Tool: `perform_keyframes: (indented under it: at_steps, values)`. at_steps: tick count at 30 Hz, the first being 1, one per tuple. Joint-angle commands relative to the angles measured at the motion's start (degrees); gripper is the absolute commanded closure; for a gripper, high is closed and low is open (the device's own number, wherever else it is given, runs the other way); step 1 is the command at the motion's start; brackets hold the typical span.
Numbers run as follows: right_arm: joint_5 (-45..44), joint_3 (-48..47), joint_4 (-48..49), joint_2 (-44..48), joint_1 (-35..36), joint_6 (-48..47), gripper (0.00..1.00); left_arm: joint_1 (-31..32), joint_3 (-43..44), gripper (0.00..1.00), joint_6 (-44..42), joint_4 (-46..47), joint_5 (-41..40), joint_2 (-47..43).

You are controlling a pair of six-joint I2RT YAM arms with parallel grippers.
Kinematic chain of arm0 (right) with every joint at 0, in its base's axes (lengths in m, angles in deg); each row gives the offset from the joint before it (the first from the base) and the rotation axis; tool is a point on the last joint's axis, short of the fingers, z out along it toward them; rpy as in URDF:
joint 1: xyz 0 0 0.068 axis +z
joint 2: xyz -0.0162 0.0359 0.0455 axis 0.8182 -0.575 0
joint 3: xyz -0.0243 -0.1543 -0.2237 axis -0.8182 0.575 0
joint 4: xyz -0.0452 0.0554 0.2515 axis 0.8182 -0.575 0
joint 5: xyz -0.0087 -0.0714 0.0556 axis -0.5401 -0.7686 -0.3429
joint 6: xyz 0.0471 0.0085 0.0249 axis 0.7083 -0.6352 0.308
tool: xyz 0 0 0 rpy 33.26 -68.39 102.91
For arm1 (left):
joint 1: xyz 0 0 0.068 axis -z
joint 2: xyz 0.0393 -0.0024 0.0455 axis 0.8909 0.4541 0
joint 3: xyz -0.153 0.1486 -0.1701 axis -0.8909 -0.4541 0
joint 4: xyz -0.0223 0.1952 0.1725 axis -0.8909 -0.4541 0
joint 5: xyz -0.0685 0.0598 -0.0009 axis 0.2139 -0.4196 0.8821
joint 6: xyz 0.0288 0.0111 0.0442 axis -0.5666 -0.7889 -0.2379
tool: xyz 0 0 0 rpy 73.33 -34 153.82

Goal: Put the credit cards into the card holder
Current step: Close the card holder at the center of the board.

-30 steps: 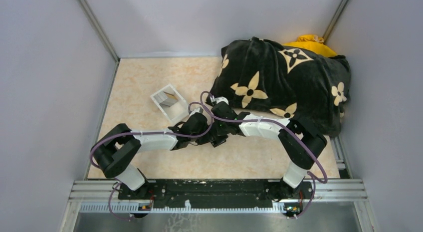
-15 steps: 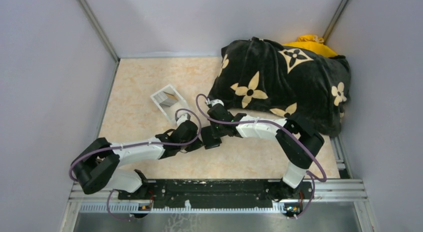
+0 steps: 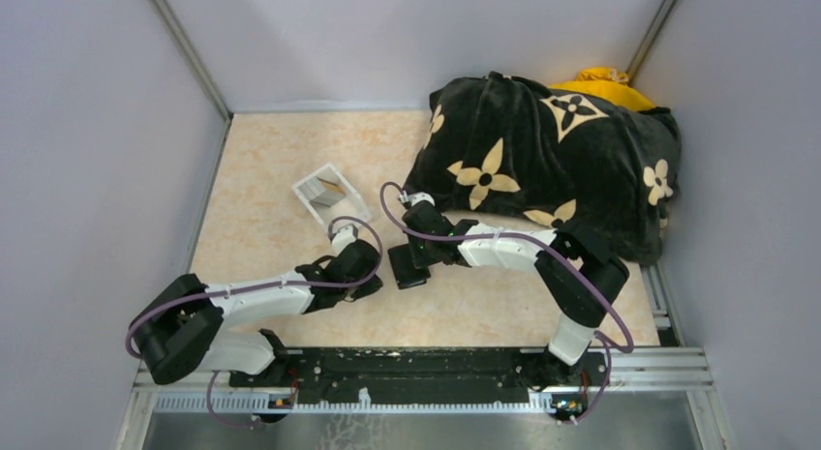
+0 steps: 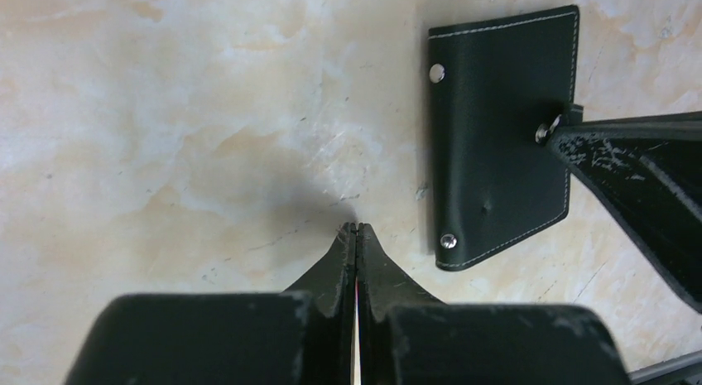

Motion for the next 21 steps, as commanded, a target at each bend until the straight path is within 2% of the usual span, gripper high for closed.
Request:
perform_keyframes:
  at_steps: [1, 9, 21]
  values:
    - [-3.37, -0.67, -3.41, -1.98, 0.17, -1.27, 1.00, -0.04, 1.46, 1.00, -1.35, -0.95, -2.08, 4.18]
    - [-4.02, -1.23, -3.20, -1.17, 0.17, -1.67, 1.00, -1.12, 5.33, 1.00, -2.86, 0.77, -1.88, 11.24]
    - [-5.09, -2.66, -3.81, -0.60, 0.17, -3.29, 1.00, -2.64, 4.88, 1.00, -3.65, 2.21, -1.05, 12.29]
